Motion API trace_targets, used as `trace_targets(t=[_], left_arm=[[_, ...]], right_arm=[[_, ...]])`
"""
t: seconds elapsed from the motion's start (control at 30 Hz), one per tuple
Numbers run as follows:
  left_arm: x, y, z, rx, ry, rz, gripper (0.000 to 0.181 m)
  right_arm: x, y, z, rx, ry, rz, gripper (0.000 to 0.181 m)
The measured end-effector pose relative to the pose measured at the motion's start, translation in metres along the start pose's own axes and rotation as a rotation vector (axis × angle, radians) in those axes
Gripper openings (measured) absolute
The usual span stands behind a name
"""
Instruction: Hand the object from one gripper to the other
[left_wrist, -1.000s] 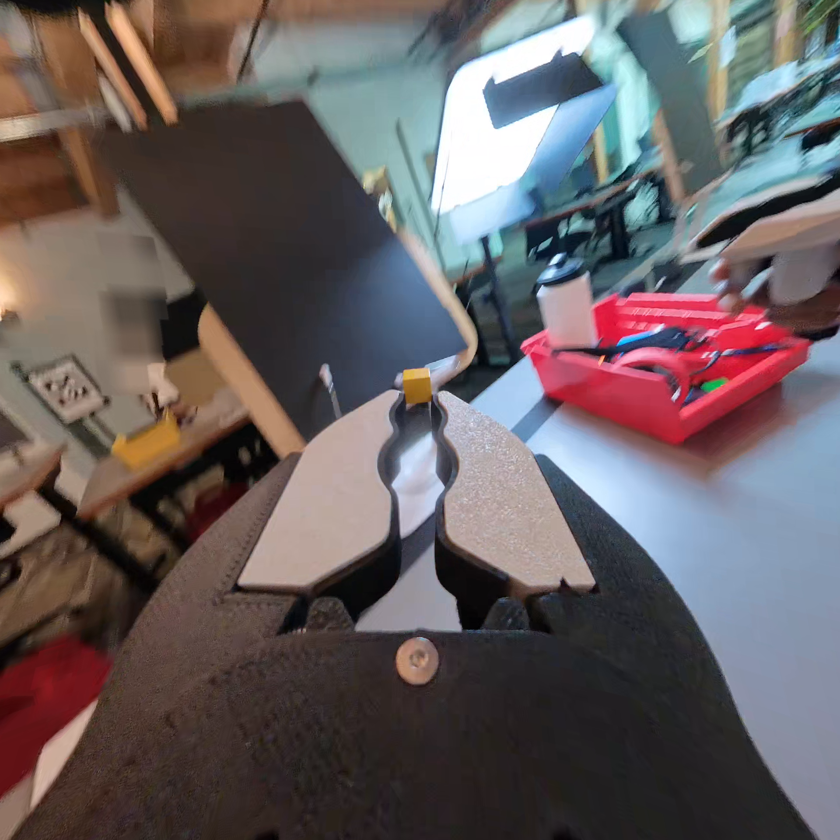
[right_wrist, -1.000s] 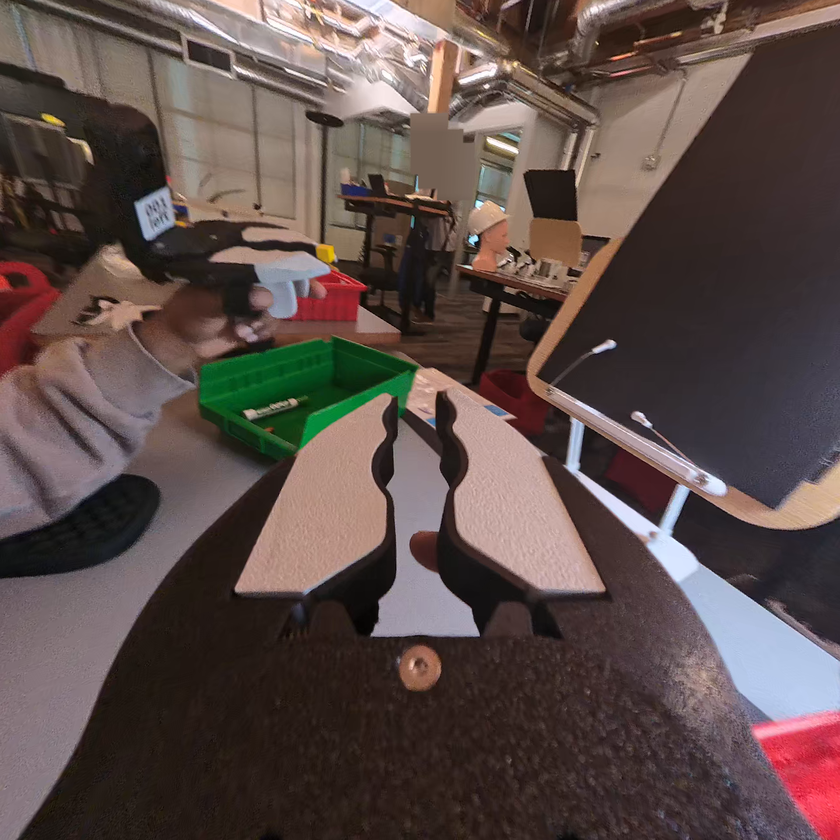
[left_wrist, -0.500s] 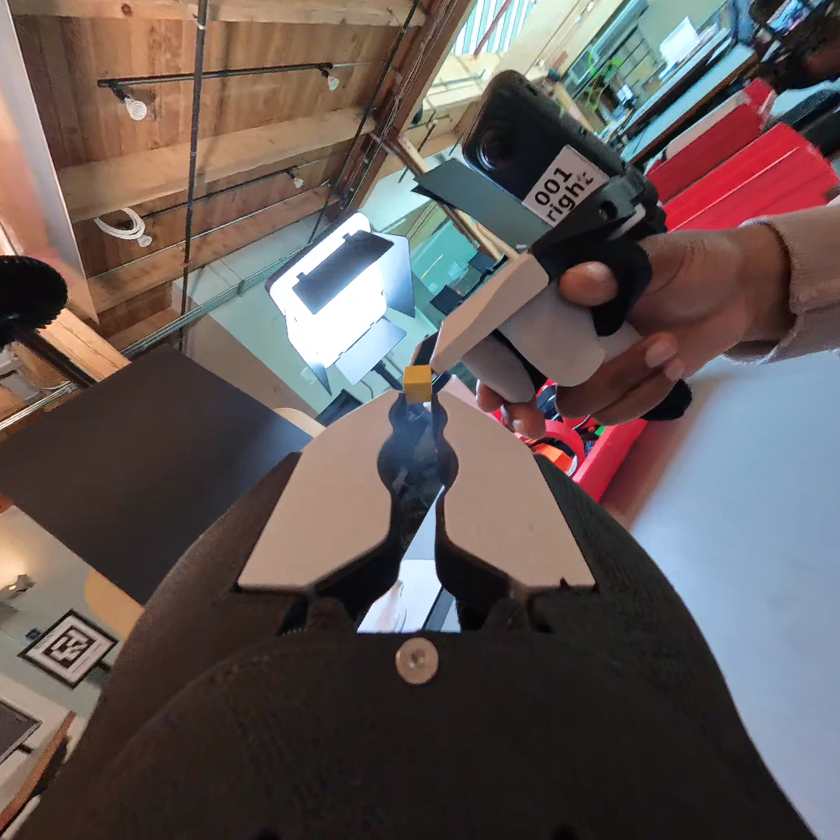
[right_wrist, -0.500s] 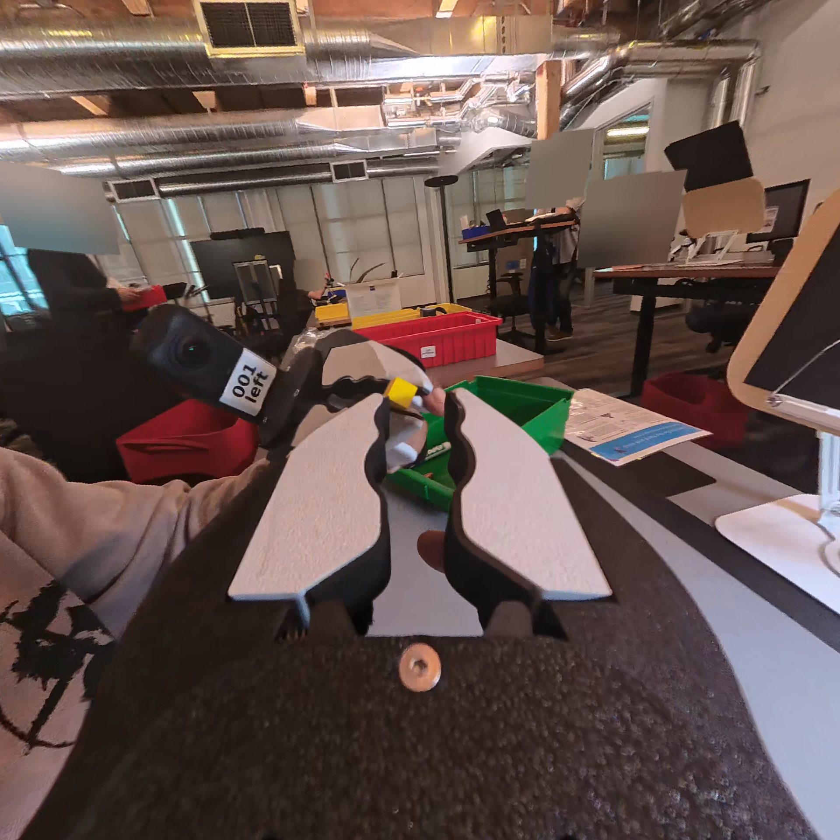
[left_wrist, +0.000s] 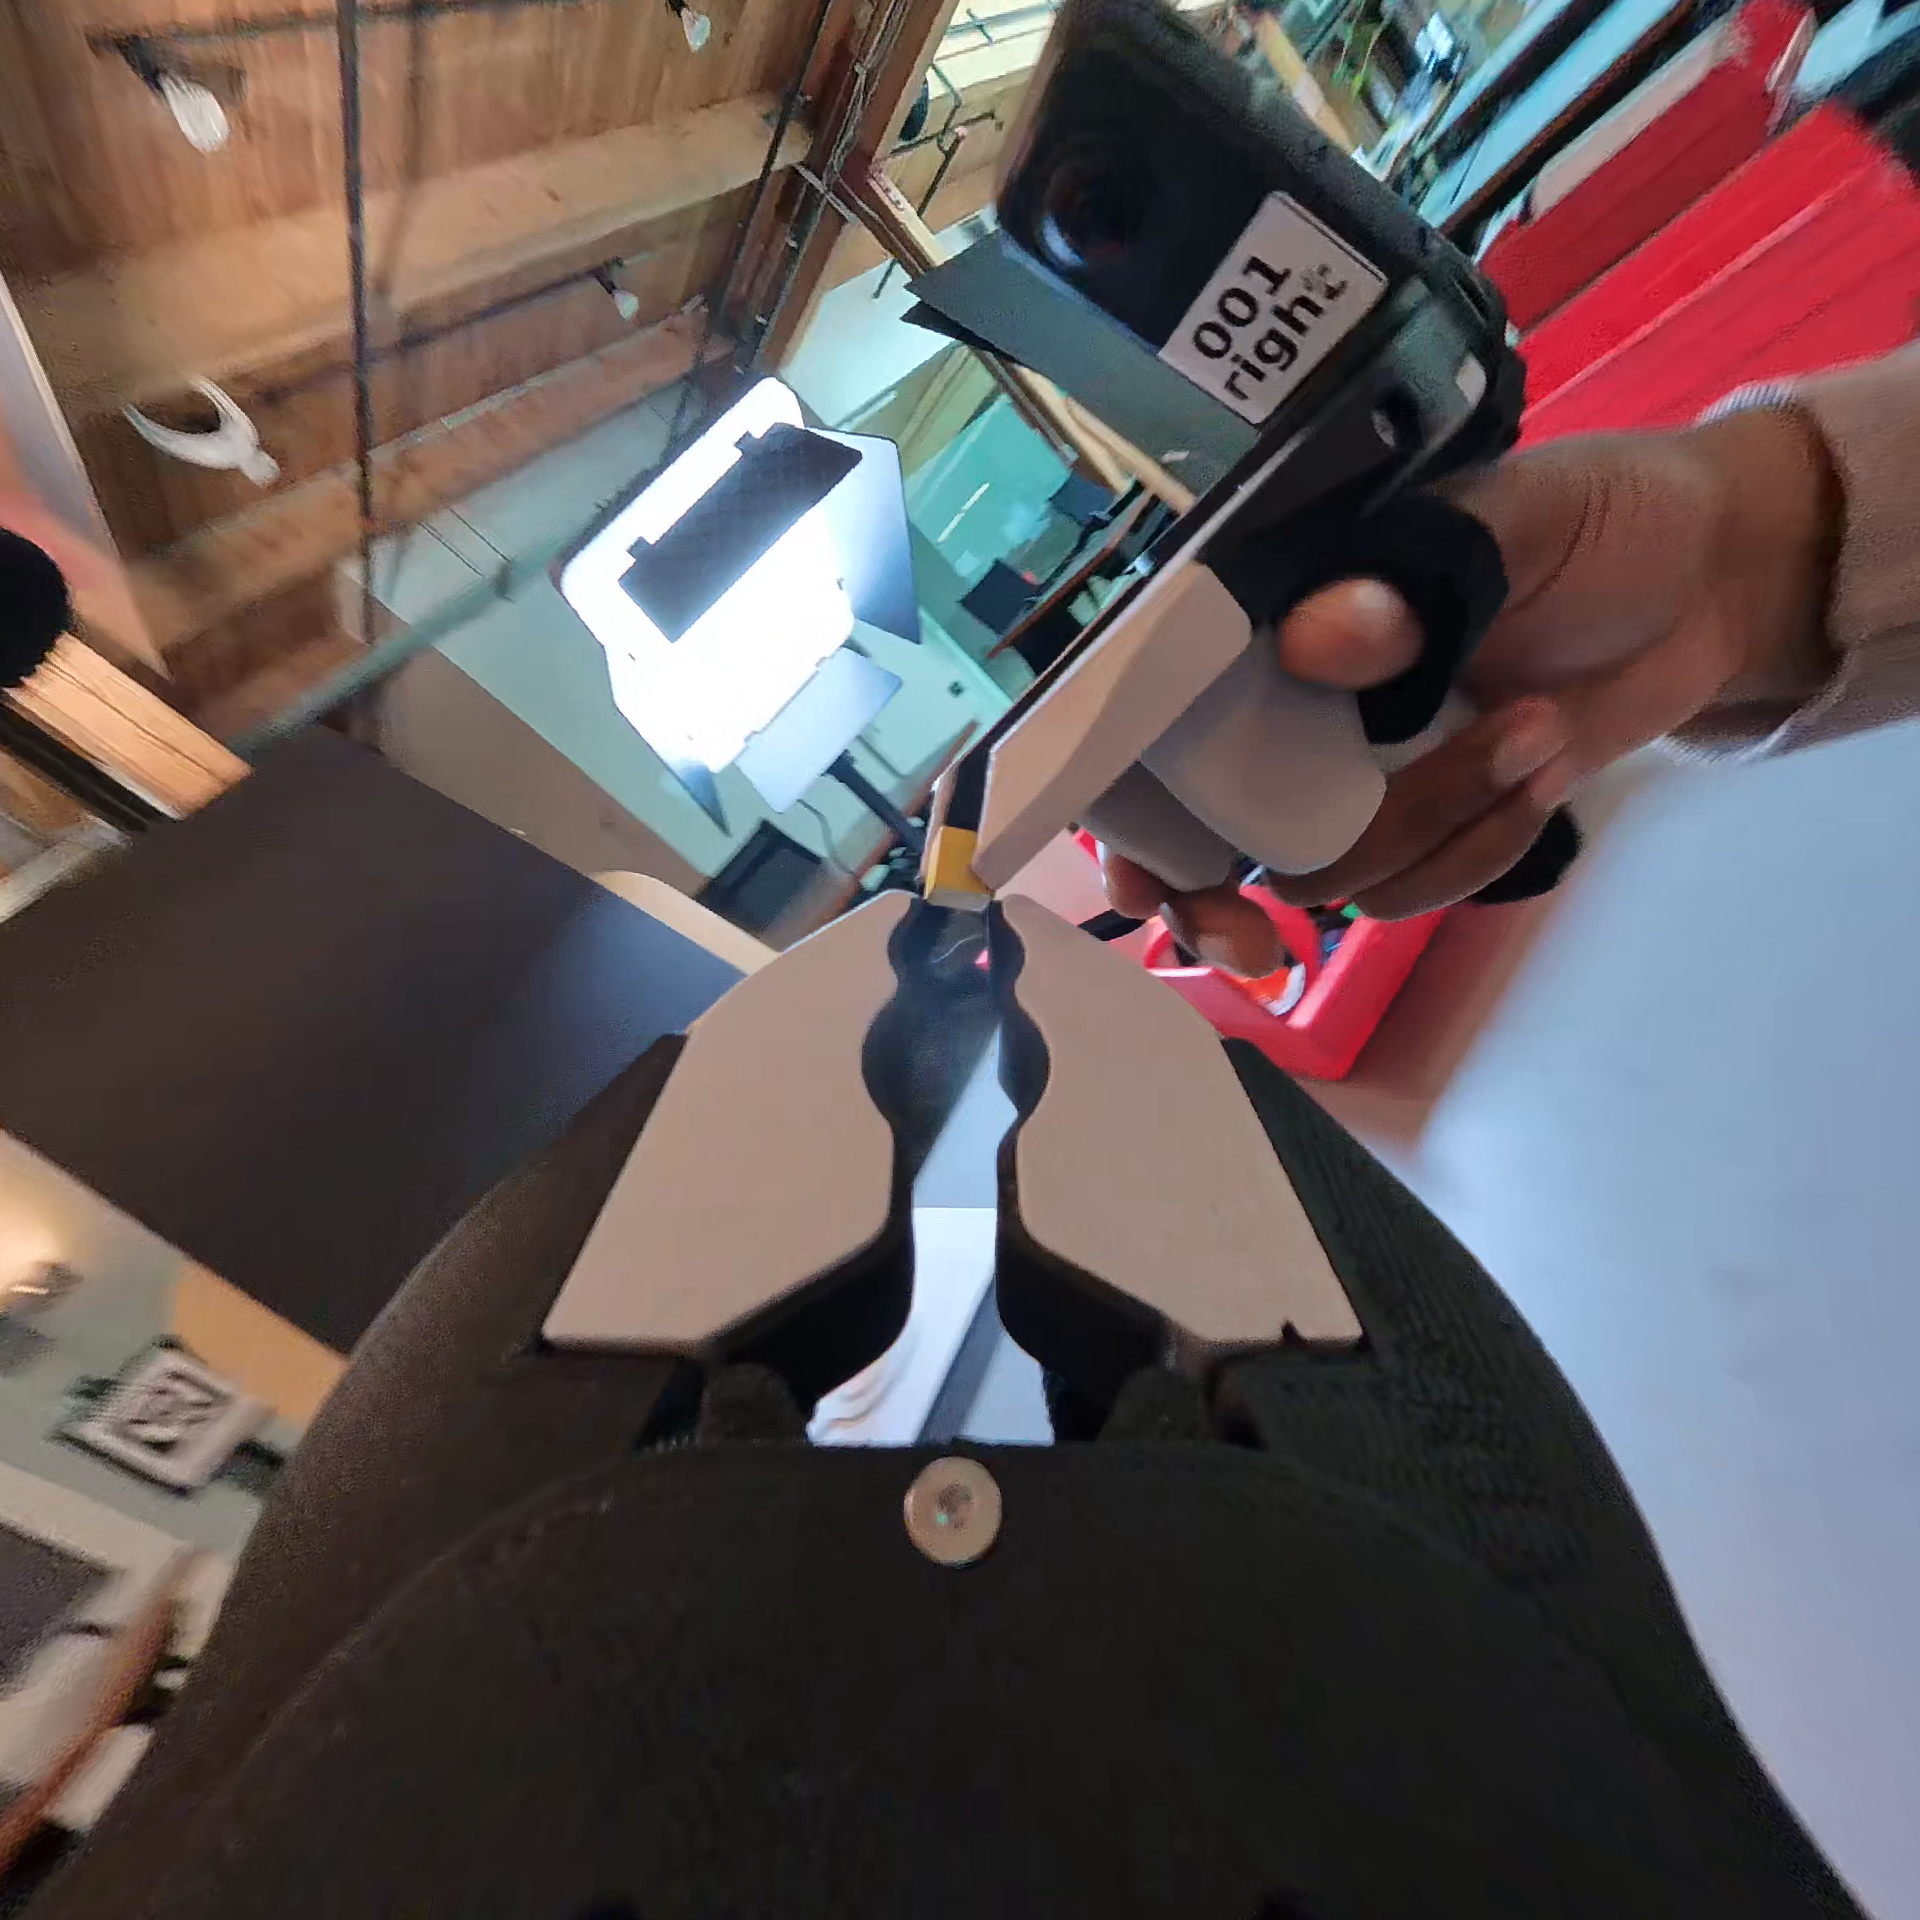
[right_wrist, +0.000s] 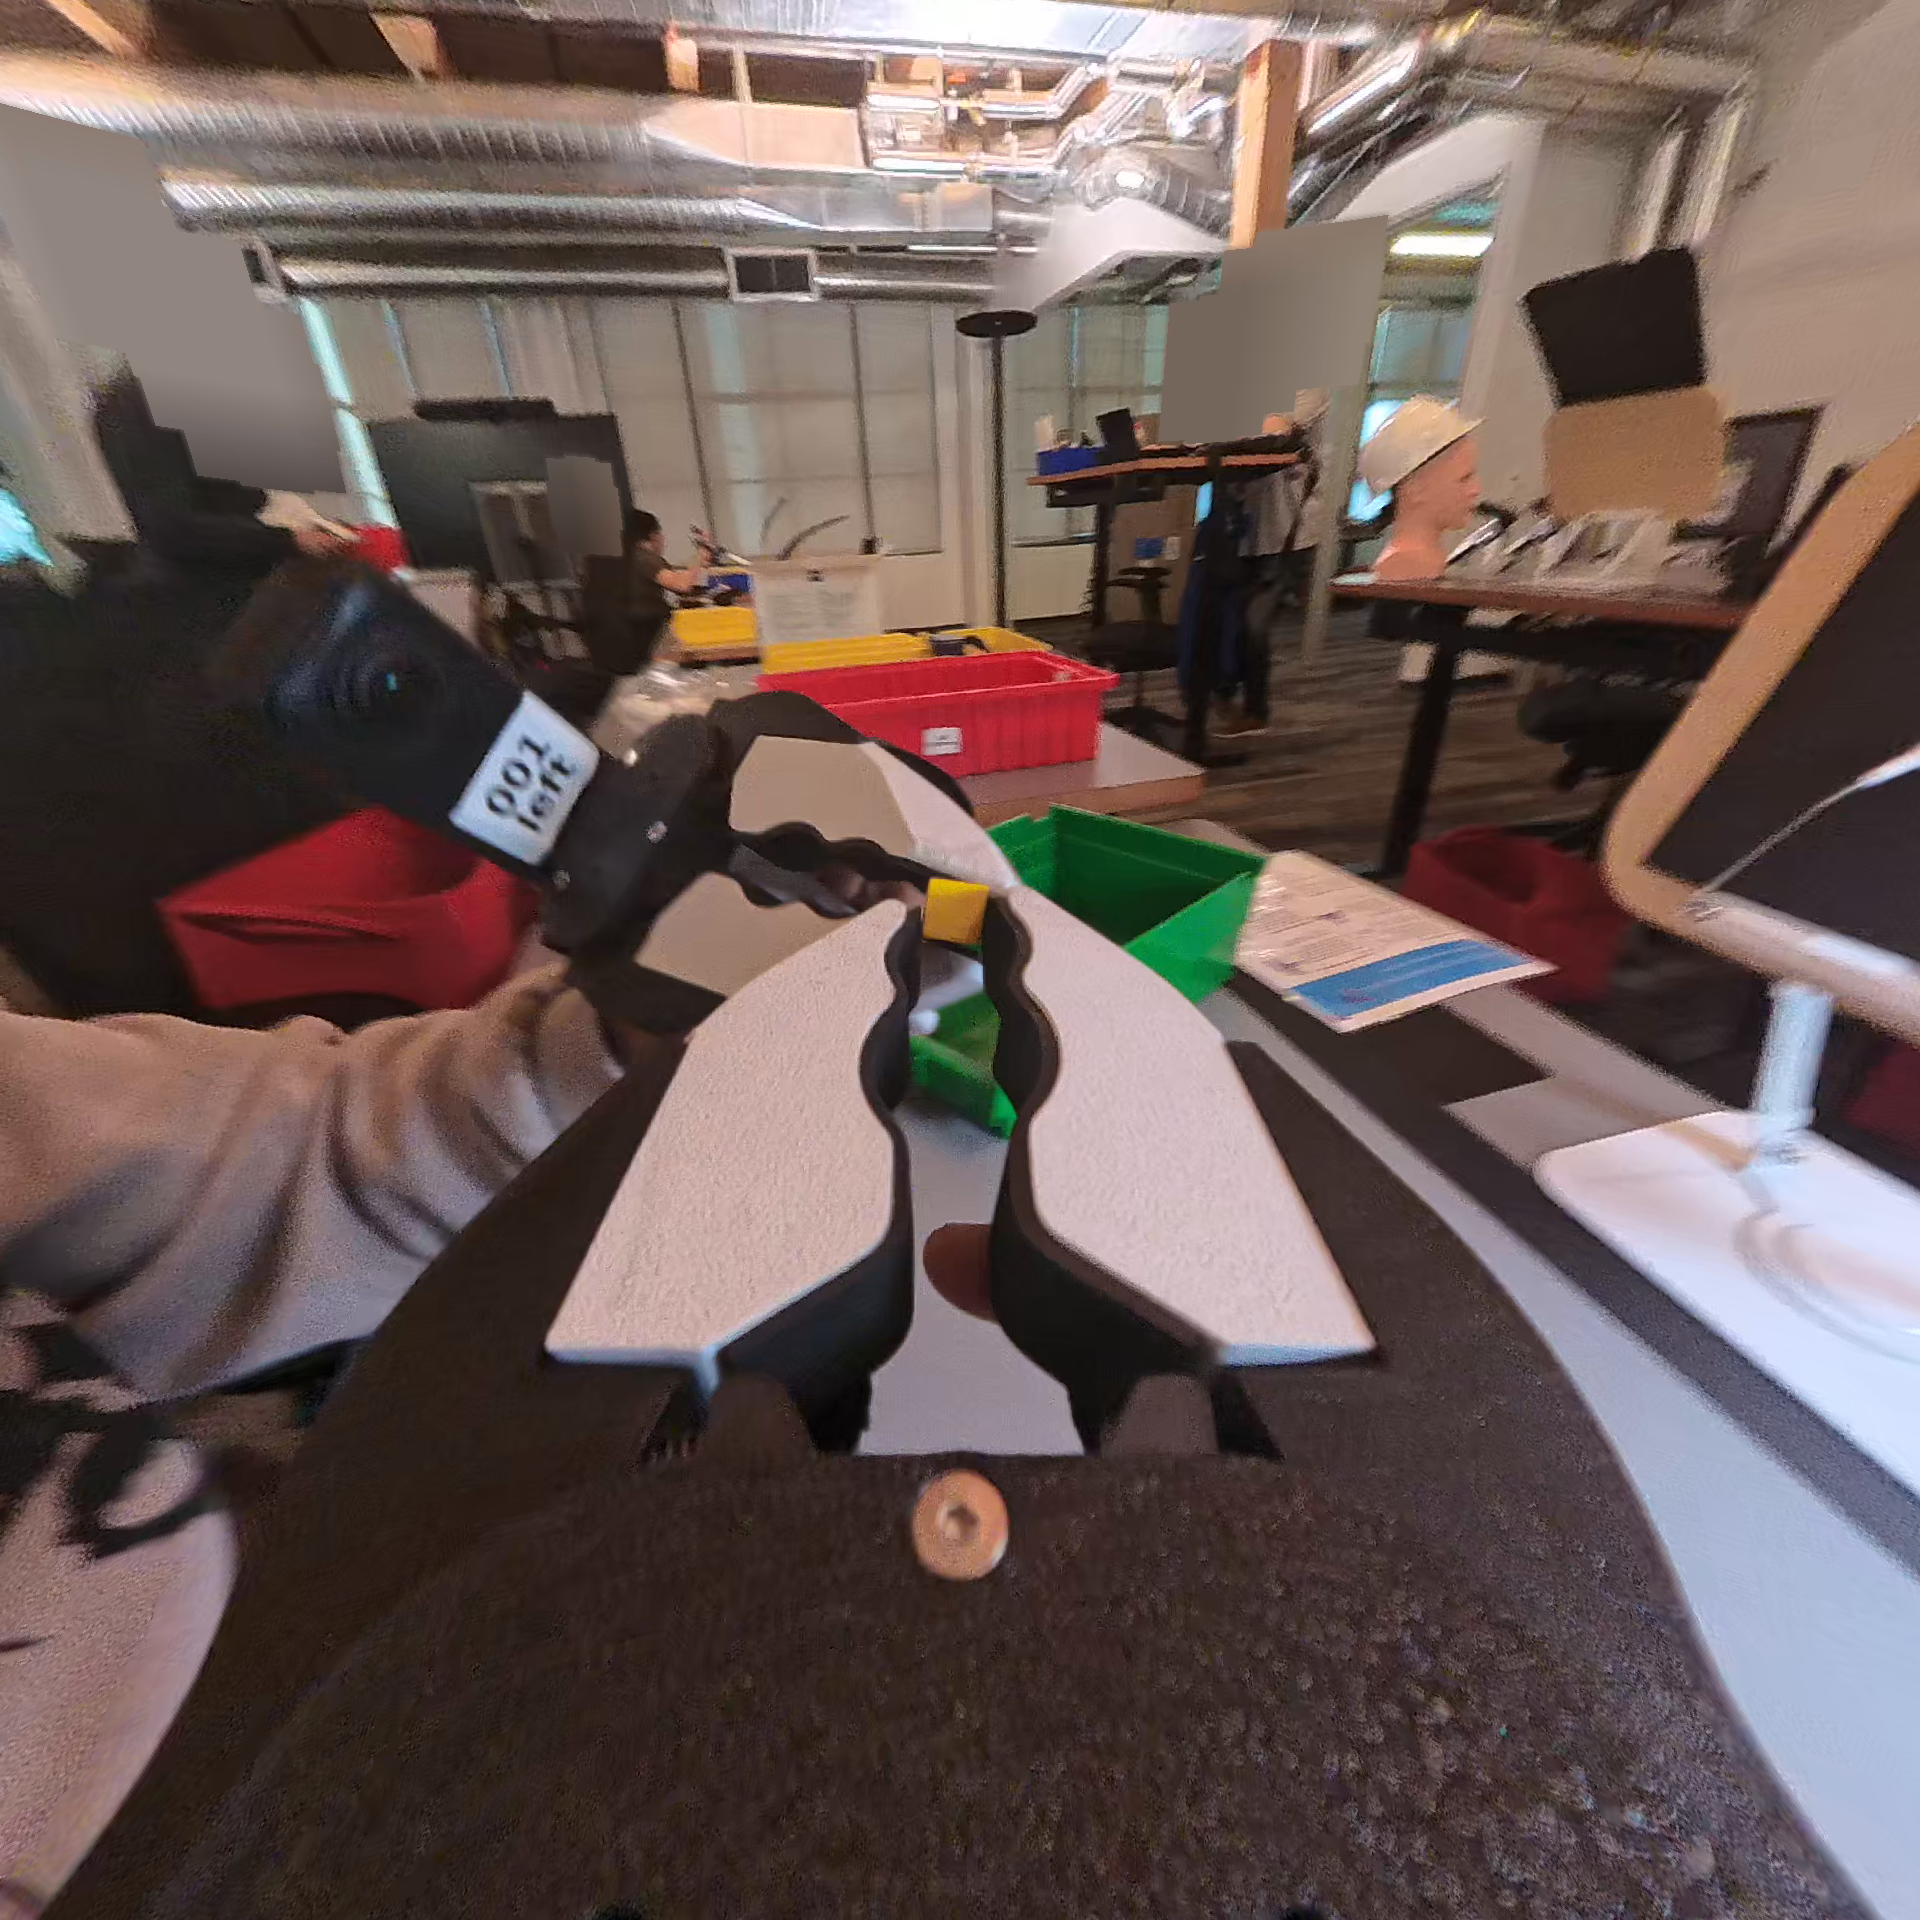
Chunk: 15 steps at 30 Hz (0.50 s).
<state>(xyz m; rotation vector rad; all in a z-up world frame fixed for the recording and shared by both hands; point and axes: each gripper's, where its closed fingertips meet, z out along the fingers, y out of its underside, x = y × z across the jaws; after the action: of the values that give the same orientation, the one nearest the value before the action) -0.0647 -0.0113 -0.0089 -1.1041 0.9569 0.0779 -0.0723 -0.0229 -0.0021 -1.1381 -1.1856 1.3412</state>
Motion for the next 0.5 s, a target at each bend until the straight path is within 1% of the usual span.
trace_targets(t=[0.07,0.13,0.2,0.27,0.3,0.37,0.5], left_arm=[[-0.006,-0.008,-0.004,0.083,0.047,-0.208,0.013],[-0.014,-0.013,-0.008,0.146,0.125,-0.465,0.014],[-0.018,-0.016,-0.011,0.190,0.219,-0.697,0.023],[-0.020,-0.019,-0.012,0.223,0.291,-0.847,0.028],[-0.018,-0.020,-0.012,0.225,0.316,-0.878,0.029],[-0.010,-0.018,-0.009,0.195,0.357,-0.886,0.030],[0.005,-0.017,-0.003,0.146,0.397,-0.859,0.030]], right_arm=[[0.006,-0.006,-0.006,0.010,0.088,-0.202,0.011],[0.009,-0.009,-0.012,-0.012,0.169,-0.418,0.011],[0.009,-0.011,-0.014,-0.025,0.238,-0.632,0.011],[0.006,-0.012,-0.014,-0.027,0.287,-0.805,0.011],[0.005,-0.011,-0.013,-0.029,0.310,-0.872,0.011],[0.003,-0.010,-0.011,-0.040,0.345,-0.961,0.011],[0.001,-0.005,-0.008,-0.061,0.360,-1.057,0.011]])
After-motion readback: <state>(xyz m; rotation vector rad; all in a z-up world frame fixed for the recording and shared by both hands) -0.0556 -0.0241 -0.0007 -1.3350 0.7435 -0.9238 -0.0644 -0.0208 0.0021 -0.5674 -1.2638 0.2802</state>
